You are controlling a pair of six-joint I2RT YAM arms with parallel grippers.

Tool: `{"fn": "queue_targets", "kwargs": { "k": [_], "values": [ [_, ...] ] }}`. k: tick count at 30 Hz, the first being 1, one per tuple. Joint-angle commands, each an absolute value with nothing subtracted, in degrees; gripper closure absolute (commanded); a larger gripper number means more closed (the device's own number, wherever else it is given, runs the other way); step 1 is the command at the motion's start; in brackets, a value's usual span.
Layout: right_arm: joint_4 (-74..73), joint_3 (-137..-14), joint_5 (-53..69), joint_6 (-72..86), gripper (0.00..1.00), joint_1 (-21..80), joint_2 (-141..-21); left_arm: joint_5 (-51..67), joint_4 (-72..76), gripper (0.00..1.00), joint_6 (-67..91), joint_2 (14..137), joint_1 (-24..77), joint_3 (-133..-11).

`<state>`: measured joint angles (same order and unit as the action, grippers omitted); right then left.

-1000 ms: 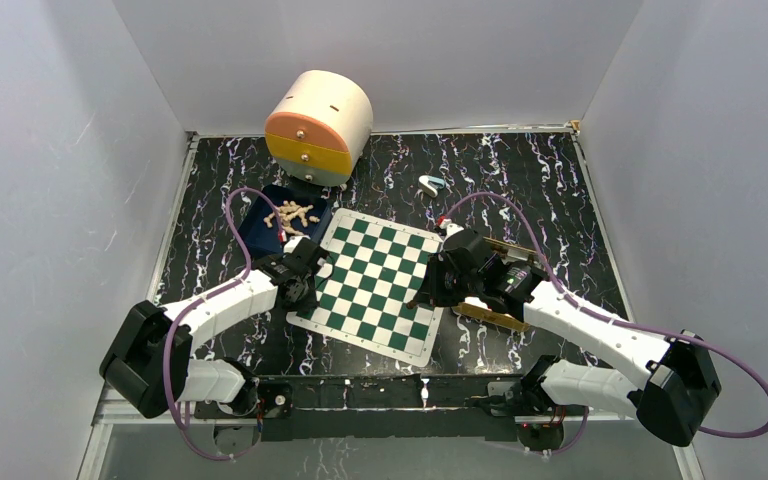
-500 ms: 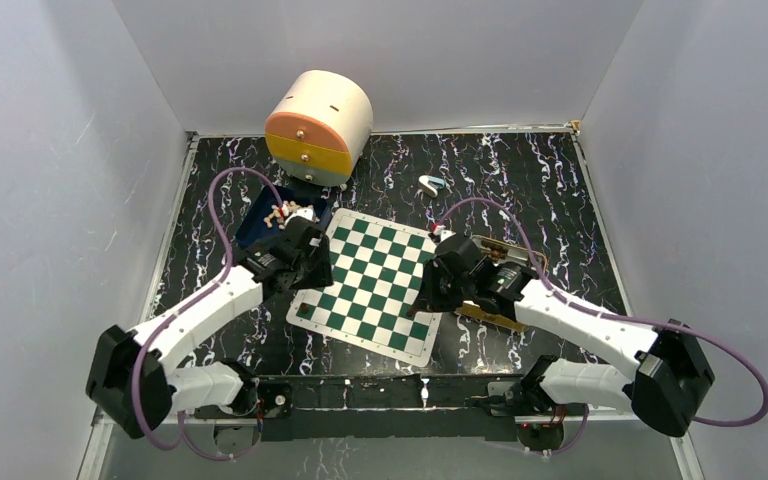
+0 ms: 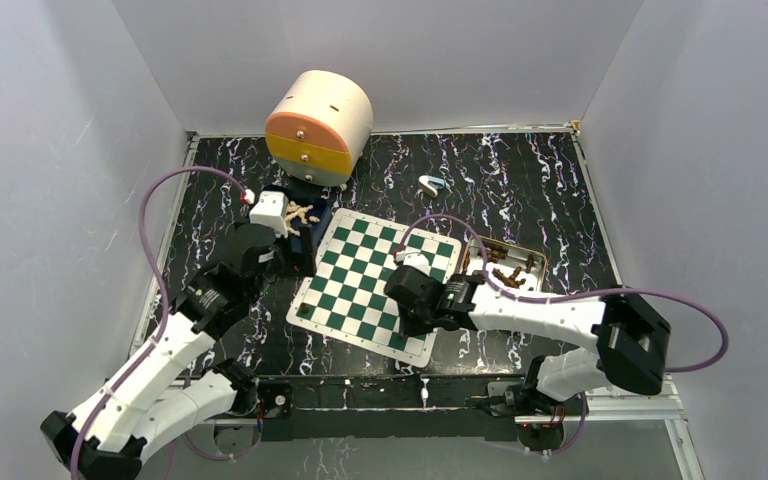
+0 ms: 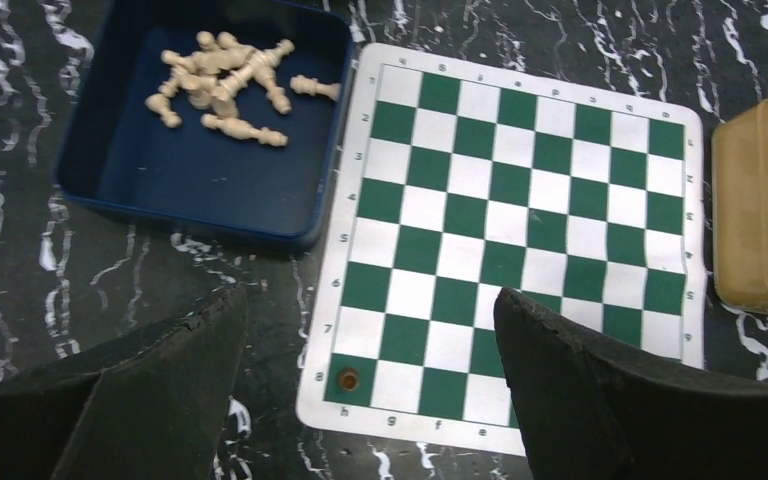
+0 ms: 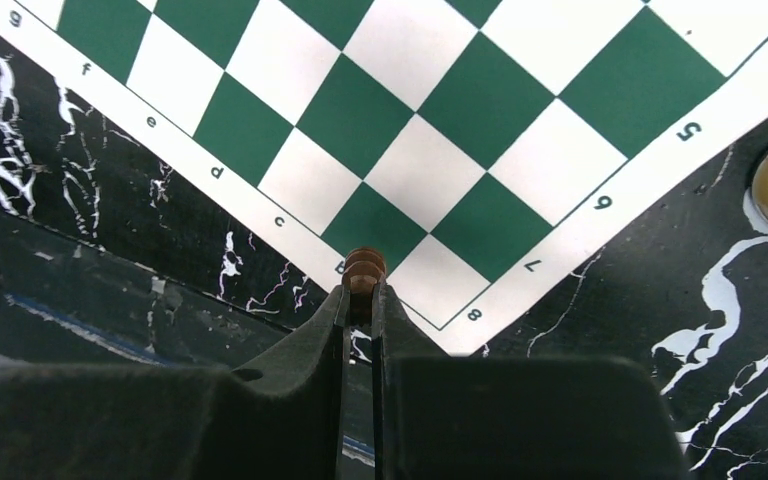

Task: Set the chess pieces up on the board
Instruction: Place the chess piece on the chessboard.

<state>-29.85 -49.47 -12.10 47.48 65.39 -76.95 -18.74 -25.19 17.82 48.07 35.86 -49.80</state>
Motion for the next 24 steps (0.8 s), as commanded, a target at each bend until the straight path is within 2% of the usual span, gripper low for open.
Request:
{"fn": "queue_targets", "kwargs": {
  "k": [1, 8, 24],
  "values": [
    [-33.7, -55.1, -21.1, 51.4, 0.93, 69.2, -81.3, -26.3, -24.1, 0.1, 13.9, 42.0, 35.9, -47.4],
    [-35.1, -57.5, -21.9, 52.2, 0.92, 70.8, -86.0, -34.3, -23.8, 0.09, 13.3, 34.6, 35.9, -45.8],
    [-37.6, -61.1, -22.3, 53.3, 0.86, 73.4, -92.4, -35.0, -23.9, 0.09, 13.0, 34.9, 35.9, -46.1]
  ]
}}
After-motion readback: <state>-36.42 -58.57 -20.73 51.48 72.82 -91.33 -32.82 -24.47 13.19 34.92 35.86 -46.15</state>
